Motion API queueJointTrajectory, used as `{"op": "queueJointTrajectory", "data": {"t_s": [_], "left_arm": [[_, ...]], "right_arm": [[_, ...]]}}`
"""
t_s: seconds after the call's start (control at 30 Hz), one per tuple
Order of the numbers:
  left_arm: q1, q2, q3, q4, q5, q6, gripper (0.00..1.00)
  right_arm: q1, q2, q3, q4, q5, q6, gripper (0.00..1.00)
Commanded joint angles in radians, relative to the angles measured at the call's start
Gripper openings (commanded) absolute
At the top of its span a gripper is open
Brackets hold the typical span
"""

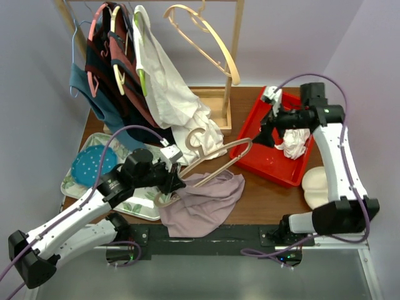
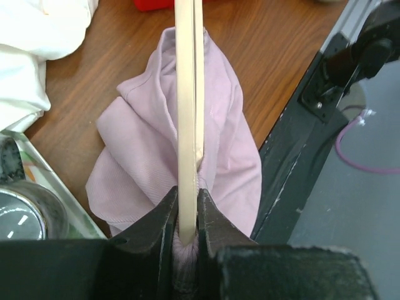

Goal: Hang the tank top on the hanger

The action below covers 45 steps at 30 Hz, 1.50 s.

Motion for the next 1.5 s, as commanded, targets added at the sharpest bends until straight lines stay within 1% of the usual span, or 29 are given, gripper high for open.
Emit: {"op": "queueJointTrajectory", "data": {"t_s": [0.0,0.1,0.13,0.17,0.2,0.23,0.27,0.3,0.33,0.37,0.4,0.43,0.47,0.53,0.57,0.6,0.7,0.73,0.77,0.83,0.93,1.07,1.3,1.37,1.47], "left_arm": [[0.003,-0.095,-0.018,0.188,-0.056,-0.123,0.0],[0.003,-0.119,-0.031,0.232,-0.104,-0.156,0.0],[0.003,-0.124,-0.041,0.249,-0.109,-0.172,0.0],[0.003,-0.125,-0.053,0.29,-0.116,-0.205,0.0],[0.003,-0.132,-0.079,0.311,-0.116,-0.222,0.0],[0.003,-0.132,-0.093,0.334,-0.119,-0.241,0.0],[0.003,-0.132,-0.105,0.37,-0.116,-0.264,0.0],[0.003,-0.132,-0.128,0.387,-0.116,-0.274,0.0],[0.003,-0.133,-0.139,0.403,-0.115,-0.294,0.0],[0.003,-0.136,-0.148,0.418,-0.109,-0.302,0.0],[0.003,-0.145,-0.168,0.456,-0.11,-0.311,0.0],[0.003,-0.152,-0.18,0.47,-0.109,-0.334,0.0],[0.003,-0.158,-0.192,0.501,-0.115,-0.347,0.0],[0.003,-0.181,-0.228,0.524,-0.133,-0.383,0.0],[0.003,-0.187,-0.237,0.533,-0.15,-0.393,0.0],[0.003,-0.202,-0.252,0.535,-0.161,-0.402,0.0],[0.003,-0.228,-0.28,0.544,-0.196,-0.428,0.0],[0.003,-0.234,-0.286,0.546,-0.199,-0.439,0.0],[0.003,-0.237,-0.294,0.55,-0.205,-0.439,0.0],[0.003,-0.239,-0.3,0.562,-0.208,-0.446,0.0],[0.003,-0.236,-0.312,0.575,-0.211,-0.463,0.0],[0.003,-0.241,-0.318,0.575,-0.23,-0.476,0.0],[0.003,-0.296,-0.34,0.556,-0.25,-0.482,0.0],[0.003,-0.299,-0.343,0.55,-0.248,-0.479,0.0],[0.003,-0.299,-0.346,0.55,-0.239,-0.474,0.0]], "right_arm": [[0.011,-0.154,-0.123,0.089,-0.074,0.122,0.93],[0.02,-0.186,-0.255,0.081,-0.148,0.082,0.9],[0.032,-0.186,-0.287,0.095,-0.15,0.103,0.89],[0.051,-0.183,-0.35,0.142,-0.121,0.129,0.87],[0.102,-0.179,-0.378,0.181,-0.084,0.168,0.86],[0.129,-0.177,-0.434,0.236,-0.052,0.279,0.84],[0.152,-0.172,-0.456,0.326,-0.021,0.322,0.84],[0.176,-0.171,-0.474,0.369,0.016,0.364,0.83],[0.18,-0.169,-0.514,0.42,0.025,0.477,0.83],[0.183,-0.163,-0.533,0.527,0.043,0.545,0.82],[0.192,-0.154,-0.551,0.572,0.086,0.604,0.81],[0.201,-0.148,-0.583,0.612,0.114,0.699,0.8],[0.209,-0.137,-0.602,0.691,0.138,0.744,0.79],[0.233,-0.132,-0.661,0.765,0.207,0.859,0.79],[0.242,-0.129,-0.68,0.819,0.234,0.884,0.78],[0.256,-0.126,-0.695,0.836,0.269,0.906,0.78],[0.273,-0.11,-0.732,0.868,0.298,0.92,0.76],[0.278,-0.106,-0.746,0.876,0.3,0.921,0.69],[0.294,-0.105,-0.751,0.887,0.309,0.915,0.65],[0.304,-0.088,-0.755,0.888,0.341,0.912,0.62],[0.322,-0.044,-0.752,0.894,0.358,0.909,0.61],[0.38,-0.005,-0.746,0.893,0.395,0.892,0.6],[0.411,0.003,-0.749,0.881,0.479,0.867,0.58],[0.42,0.006,-0.755,0.879,0.491,0.858,0.55],[0.422,0.019,-0.749,0.874,0.485,0.852,0.42]]}}
